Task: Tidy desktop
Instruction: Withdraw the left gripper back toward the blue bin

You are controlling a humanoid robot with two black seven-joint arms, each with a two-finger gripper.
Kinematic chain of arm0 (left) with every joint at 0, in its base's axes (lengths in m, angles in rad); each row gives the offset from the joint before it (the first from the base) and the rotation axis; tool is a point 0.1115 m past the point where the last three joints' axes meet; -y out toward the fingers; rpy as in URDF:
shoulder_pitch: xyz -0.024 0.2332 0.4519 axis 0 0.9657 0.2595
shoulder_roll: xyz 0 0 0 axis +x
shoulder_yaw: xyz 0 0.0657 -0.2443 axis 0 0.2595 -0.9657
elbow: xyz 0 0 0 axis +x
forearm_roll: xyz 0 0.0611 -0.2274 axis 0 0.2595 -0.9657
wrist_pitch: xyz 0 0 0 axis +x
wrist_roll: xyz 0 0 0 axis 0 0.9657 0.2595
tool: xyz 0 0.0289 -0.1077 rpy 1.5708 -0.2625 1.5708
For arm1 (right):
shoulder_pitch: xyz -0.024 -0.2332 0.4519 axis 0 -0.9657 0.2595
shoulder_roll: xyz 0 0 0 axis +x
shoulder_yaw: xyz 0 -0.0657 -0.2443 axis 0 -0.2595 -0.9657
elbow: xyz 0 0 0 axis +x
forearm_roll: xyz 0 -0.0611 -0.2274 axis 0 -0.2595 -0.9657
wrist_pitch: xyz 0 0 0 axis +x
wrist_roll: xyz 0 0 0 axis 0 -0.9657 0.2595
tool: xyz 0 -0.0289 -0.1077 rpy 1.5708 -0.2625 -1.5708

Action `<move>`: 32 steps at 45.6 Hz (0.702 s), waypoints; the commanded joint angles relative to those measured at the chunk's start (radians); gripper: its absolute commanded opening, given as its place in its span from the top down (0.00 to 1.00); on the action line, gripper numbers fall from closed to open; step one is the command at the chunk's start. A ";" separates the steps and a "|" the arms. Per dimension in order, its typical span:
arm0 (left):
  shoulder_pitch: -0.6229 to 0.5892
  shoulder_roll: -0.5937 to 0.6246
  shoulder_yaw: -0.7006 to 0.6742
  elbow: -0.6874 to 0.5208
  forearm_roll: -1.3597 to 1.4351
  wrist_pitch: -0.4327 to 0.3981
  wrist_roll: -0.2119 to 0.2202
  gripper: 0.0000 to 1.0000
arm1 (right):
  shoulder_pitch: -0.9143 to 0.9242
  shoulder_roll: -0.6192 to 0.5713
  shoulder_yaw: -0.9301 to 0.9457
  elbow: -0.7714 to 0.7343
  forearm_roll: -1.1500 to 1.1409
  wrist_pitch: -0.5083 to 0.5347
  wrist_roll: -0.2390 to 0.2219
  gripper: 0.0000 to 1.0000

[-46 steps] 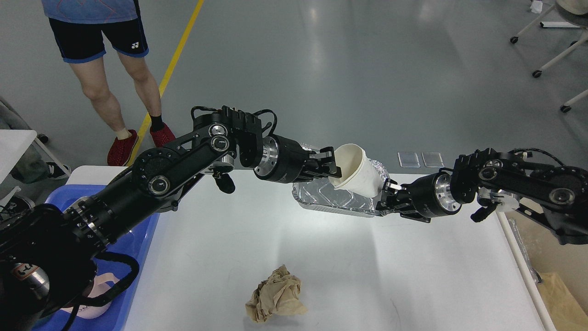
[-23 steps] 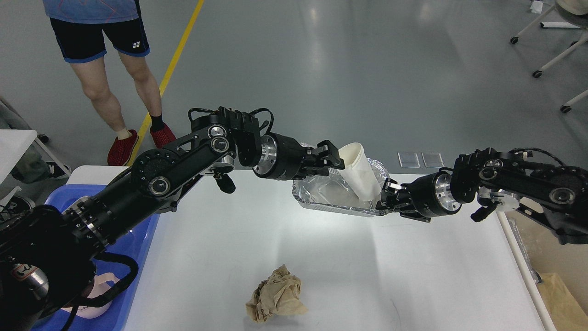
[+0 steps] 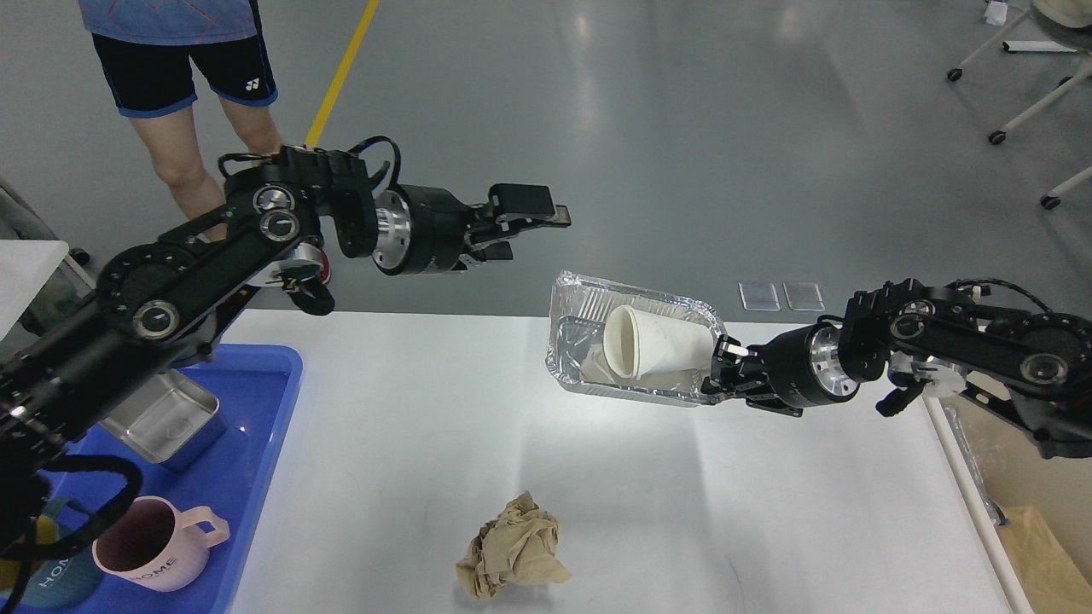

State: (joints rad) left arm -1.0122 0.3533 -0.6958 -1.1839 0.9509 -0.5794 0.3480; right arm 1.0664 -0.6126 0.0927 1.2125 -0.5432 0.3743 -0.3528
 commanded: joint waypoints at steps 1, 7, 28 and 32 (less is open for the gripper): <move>0.061 0.159 -0.030 -0.132 -0.003 0.021 -0.041 0.04 | -0.008 0.008 0.001 -0.001 -0.007 0.000 0.000 1.00; 0.162 0.317 -0.091 -0.281 -0.055 0.019 -0.061 0.04 | -0.008 0.010 0.001 -0.002 -0.014 0.000 0.000 1.00; 0.503 0.635 -0.266 -0.425 -0.069 -0.011 -0.239 0.10 | -0.016 0.017 0.001 -0.002 -0.014 -0.002 0.000 1.00; 0.609 0.619 -0.333 -0.425 -0.067 -0.010 -0.293 0.10 | -0.016 0.021 0.001 -0.002 -0.014 -0.002 0.000 1.00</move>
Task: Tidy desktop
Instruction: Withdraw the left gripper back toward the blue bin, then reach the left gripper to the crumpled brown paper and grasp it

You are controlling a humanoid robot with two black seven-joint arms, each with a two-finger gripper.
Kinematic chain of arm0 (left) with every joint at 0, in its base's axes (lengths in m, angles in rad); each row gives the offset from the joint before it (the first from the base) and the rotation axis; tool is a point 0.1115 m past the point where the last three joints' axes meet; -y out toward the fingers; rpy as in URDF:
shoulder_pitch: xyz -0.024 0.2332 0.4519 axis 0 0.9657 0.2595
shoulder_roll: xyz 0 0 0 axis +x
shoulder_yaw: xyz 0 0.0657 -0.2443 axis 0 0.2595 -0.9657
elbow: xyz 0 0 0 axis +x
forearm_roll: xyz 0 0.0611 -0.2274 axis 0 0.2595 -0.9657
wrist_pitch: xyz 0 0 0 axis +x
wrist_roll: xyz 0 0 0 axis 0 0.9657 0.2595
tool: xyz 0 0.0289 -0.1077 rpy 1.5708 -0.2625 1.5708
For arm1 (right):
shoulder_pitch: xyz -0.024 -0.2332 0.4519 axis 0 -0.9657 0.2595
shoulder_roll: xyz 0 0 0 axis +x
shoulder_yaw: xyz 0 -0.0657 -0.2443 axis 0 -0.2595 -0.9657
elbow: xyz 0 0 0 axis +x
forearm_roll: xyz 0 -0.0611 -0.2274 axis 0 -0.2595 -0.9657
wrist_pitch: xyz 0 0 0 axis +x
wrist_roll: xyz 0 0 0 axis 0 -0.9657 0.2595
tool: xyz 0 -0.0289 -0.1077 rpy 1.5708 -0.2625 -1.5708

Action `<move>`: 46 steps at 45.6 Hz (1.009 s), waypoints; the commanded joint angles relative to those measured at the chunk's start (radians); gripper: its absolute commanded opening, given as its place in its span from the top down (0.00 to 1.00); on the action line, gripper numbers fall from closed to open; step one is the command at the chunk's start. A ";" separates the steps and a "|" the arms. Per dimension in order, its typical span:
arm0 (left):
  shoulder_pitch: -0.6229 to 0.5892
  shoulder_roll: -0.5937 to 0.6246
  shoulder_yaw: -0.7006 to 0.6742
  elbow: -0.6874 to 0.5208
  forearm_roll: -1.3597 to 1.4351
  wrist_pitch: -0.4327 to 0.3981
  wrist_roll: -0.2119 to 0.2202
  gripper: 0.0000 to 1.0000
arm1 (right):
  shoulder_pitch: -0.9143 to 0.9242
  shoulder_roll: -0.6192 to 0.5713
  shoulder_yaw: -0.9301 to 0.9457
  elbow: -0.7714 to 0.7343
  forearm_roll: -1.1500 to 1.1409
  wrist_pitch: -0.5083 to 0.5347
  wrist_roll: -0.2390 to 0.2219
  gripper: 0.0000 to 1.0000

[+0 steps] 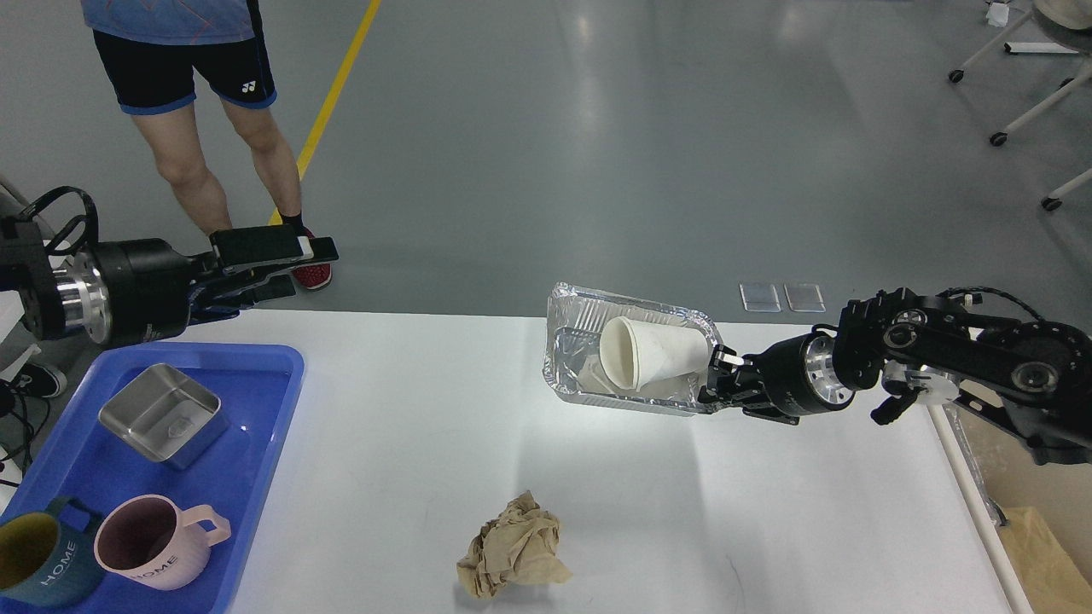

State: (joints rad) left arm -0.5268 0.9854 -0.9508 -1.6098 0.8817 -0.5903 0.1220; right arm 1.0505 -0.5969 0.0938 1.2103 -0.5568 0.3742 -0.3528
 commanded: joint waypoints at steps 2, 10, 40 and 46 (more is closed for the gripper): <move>0.168 -0.027 -0.111 0.001 0.003 0.001 -0.079 0.10 | 0.000 0.005 0.000 0.000 0.000 -0.001 0.000 1.00; 0.260 -0.077 -0.198 0.007 0.003 0.001 -0.119 0.10 | 0.000 -0.001 0.000 0.000 0.000 -0.001 0.000 1.00; 0.214 -0.019 0.056 -0.012 0.088 0.003 0.048 0.10 | 0.000 0.028 0.000 -0.008 0.000 -0.001 0.000 1.00; 0.102 -0.099 0.153 0.001 0.089 0.003 0.053 0.10 | 0.000 0.028 0.000 -0.008 0.000 -0.003 0.000 1.00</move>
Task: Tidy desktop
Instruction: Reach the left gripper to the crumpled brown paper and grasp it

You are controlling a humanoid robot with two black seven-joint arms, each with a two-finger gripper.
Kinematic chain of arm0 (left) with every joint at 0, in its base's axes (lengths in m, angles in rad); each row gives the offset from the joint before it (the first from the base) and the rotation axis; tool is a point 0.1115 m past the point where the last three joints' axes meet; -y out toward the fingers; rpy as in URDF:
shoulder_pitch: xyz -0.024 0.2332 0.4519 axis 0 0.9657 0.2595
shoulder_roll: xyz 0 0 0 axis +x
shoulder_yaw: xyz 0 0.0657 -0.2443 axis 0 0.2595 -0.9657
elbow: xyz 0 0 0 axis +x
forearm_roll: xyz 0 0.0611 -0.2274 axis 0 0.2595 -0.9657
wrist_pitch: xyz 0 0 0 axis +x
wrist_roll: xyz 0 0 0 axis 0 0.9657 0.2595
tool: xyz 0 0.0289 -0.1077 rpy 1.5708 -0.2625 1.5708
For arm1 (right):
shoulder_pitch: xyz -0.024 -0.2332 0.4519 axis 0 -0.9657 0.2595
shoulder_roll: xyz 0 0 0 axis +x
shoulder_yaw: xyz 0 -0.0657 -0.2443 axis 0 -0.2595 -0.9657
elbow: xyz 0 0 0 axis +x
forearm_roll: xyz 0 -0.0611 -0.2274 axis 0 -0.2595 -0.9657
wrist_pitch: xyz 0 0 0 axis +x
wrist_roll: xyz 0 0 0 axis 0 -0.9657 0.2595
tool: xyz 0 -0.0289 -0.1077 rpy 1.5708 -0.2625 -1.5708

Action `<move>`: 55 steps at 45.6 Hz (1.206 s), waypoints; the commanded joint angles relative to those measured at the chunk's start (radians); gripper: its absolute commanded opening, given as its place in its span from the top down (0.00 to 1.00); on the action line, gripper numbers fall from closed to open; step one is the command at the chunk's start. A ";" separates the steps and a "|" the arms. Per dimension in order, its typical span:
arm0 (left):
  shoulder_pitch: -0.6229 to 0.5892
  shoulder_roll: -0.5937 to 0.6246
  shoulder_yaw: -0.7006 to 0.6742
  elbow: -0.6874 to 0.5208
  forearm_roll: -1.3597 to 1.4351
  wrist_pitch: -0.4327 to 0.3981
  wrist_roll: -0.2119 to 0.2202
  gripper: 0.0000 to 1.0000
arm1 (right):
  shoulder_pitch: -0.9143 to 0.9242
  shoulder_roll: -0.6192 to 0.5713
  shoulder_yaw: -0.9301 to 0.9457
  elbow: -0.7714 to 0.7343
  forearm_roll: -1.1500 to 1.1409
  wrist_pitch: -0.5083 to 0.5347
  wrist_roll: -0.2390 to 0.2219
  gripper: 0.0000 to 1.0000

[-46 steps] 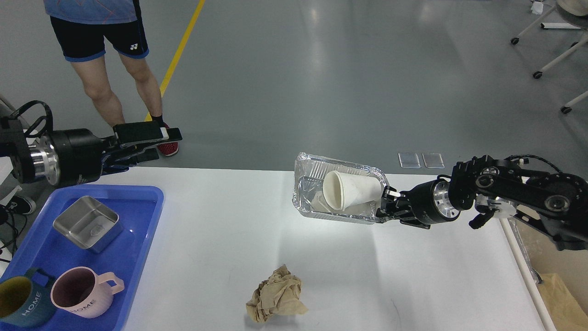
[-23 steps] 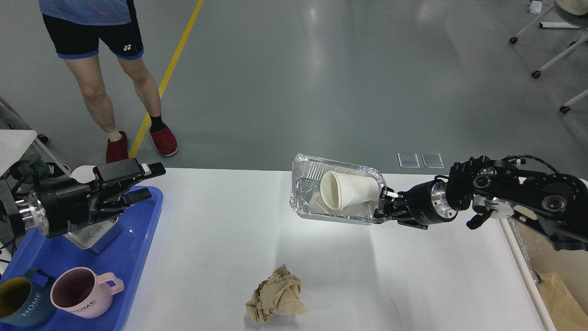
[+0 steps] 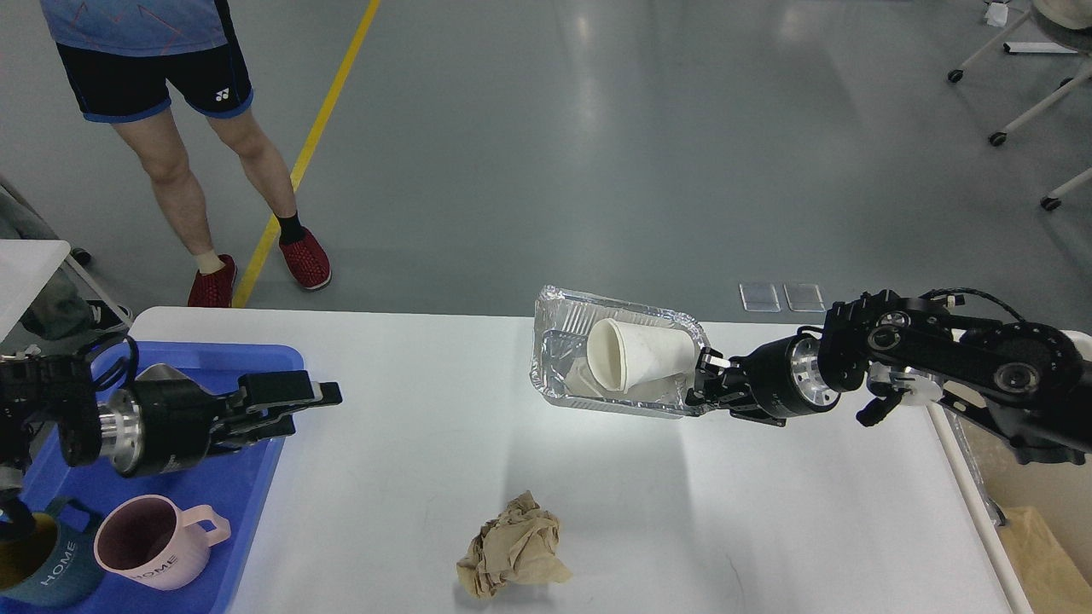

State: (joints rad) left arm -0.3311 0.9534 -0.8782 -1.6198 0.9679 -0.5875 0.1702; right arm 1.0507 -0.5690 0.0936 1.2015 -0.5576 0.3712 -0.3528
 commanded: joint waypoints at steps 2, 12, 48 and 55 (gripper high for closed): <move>-0.146 -0.120 0.138 0.020 0.005 0.003 0.008 0.10 | -0.001 0.001 0.000 0.001 0.001 0.000 0.000 1.00; -0.269 -0.309 0.363 0.054 0.084 0.009 0.057 0.10 | -0.001 -0.008 0.000 0.001 0.001 0.000 0.000 1.00; -0.321 -0.587 0.528 0.348 0.178 0.003 0.092 0.10 | -0.025 -0.008 0.012 0.000 -0.004 0.000 0.000 1.00; -0.332 -0.623 0.530 0.394 0.181 0.003 0.091 0.10 | -0.029 -0.009 0.012 0.000 -0.015 0.000 0.000 1.00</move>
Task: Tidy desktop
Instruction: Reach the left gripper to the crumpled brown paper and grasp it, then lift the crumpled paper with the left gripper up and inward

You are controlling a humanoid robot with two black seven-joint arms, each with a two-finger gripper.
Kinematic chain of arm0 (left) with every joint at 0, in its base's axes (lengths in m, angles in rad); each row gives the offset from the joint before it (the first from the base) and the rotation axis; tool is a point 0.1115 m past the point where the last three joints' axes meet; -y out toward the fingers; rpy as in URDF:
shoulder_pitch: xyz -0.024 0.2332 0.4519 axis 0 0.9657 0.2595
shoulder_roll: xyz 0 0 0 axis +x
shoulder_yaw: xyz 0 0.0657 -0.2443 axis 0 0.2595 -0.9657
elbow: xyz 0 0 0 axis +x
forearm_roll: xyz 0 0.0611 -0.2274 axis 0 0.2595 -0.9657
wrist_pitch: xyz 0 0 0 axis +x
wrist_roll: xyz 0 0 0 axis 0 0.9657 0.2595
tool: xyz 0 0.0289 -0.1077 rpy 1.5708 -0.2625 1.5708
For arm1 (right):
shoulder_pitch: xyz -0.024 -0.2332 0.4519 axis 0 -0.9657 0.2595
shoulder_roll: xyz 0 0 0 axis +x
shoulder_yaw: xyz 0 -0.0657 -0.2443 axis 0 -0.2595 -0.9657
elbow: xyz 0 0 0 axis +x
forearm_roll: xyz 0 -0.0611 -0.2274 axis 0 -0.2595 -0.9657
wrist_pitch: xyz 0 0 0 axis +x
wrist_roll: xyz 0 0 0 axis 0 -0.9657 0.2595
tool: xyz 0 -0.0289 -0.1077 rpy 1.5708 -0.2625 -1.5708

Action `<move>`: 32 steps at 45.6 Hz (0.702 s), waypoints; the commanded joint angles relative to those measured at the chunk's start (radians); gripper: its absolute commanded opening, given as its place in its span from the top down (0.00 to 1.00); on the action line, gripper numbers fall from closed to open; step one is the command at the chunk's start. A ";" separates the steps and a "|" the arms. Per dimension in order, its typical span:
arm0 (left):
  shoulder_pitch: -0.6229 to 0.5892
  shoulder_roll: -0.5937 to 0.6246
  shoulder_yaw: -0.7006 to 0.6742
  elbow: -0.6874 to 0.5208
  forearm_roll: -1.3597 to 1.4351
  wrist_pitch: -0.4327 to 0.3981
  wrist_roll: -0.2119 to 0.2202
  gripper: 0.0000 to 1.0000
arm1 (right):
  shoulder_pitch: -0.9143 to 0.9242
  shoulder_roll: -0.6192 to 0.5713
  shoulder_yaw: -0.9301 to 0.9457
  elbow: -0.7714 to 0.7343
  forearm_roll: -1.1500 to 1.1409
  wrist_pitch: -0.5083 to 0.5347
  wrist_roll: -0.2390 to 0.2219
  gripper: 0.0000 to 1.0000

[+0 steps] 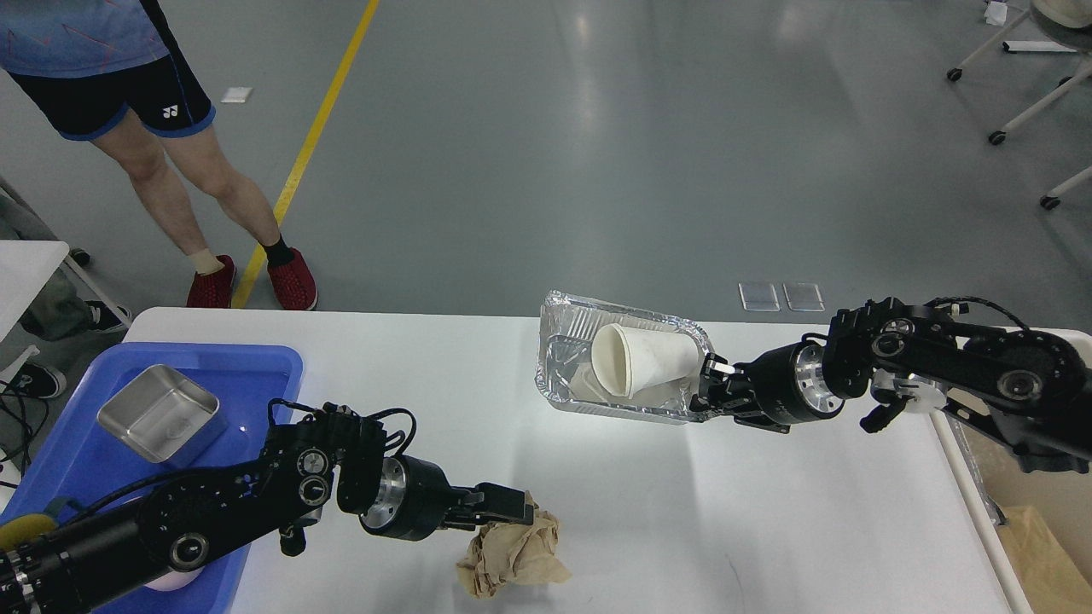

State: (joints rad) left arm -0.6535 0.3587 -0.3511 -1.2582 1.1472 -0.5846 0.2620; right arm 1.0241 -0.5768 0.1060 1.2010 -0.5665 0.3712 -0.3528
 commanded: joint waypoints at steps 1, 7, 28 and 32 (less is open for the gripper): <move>-0.011 -0.033 0.004 0.040 0.002 0.000 -0.001 0.10 | -0.004 -0.001 0.000 0.000 -0.006 0.000 0.000 1.00; -0.014 -0.057 0.029 0.057 0.015 0.006 -0.001 0.10 | -0.004 -0.003 0.001 0.000 -0.006 0.000 0.000 1.00; 0.009 -0.078 0.034 0.082 0.068 -0.004 0.006 0.64 | -0.010 0.000 0.011 0.000 -0.009 0.000 0.000 1.00; 0.003 -0.081 0.050 0.082 0.066 -0.027 0.032 0.84 | -0.010 0.000 0.012 0.000 -0.009 0.000 0.000 1.00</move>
State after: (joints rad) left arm -0.6451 0.2806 -0.3164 -1.1766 1.2149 -0.5895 0.2683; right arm 1.0139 -0.5766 0.1180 1.2011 -0.5753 0.3712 -0.3528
